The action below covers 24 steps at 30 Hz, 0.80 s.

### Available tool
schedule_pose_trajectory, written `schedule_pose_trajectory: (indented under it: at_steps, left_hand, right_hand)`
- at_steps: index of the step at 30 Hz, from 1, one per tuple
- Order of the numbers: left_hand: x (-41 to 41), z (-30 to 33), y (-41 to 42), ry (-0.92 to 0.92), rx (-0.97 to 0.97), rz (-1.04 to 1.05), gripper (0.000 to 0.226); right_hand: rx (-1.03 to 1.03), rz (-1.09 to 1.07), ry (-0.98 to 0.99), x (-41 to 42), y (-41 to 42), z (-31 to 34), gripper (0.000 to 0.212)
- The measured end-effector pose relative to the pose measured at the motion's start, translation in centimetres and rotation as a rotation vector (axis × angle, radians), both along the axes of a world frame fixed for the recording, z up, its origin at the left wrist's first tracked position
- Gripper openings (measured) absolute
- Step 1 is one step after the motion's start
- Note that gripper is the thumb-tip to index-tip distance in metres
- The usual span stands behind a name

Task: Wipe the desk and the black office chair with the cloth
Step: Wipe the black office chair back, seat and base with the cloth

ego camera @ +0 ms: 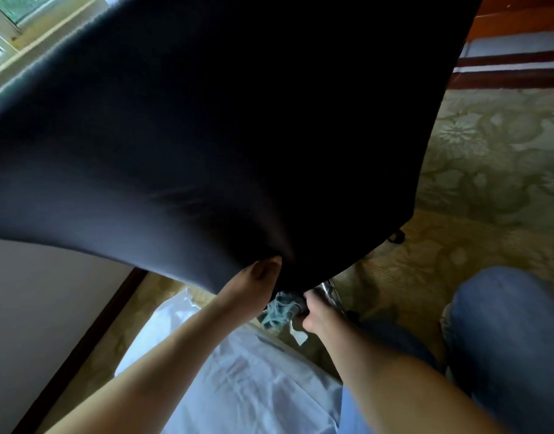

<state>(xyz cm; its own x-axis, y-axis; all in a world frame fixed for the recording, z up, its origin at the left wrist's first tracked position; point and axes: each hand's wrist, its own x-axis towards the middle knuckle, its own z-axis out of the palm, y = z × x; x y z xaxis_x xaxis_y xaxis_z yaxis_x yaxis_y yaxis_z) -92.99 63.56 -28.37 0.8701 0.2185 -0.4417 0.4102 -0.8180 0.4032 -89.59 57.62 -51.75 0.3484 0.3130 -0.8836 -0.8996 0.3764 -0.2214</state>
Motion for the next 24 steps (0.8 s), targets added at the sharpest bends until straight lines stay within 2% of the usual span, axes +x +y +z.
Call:
schedule_pose_trajectory:
  at_steps: [3,7,12,14,17,19,22,24]
  left_hand:
    - [0.2,0.0,0.3,0.018,-0.033,0.069,0.047]
    - [1.1,-0.6,1.1,0.027,-0.084,0.068,0.053]
    - [1.5,-1.5,1.5,0.066,-0.167,0.08,0.052]
    - [1.4,-1.8,1.8,0.071,-0.204,0.11,0.059]
    - [1.6,-2.2,2.2,0.076,-0.208,0.149,0.069]
    - [1.8,-2.2,2.2,0.095,-0.218,0.154,0.062]
    - [2.0,-2.0,2.0,0.092,-0.243,0.16,0.046]
    - [2.1,-1.9,1.9,0.086,-0.215,0.159,0.043]
  right_hand:
    - [0.071,0.24,-0.021,-1.1,-0.3,3.2,0.026]
    - [0.103,0.277,-0.129,-1.5,0.2,4.3,0.029]
    - [0.104,0.198,0.027,-1.9,1.3,3.2,0.024]
    - [0.164,0.201,0.059,-2.1,1.4,3.5,0.023]
    - [0.131,0.263,0.059,-2.4,2.0,3.0,0.028]
    - [0.152,0.222,0.065,-2.6,2.8,2.4,0.022]
    - [0.123,0.123,0.101,-2.4,3.3,1.9,0.035]
    - [0.133,0.056,0.139,-2.0,2.7,2.8,0.034]
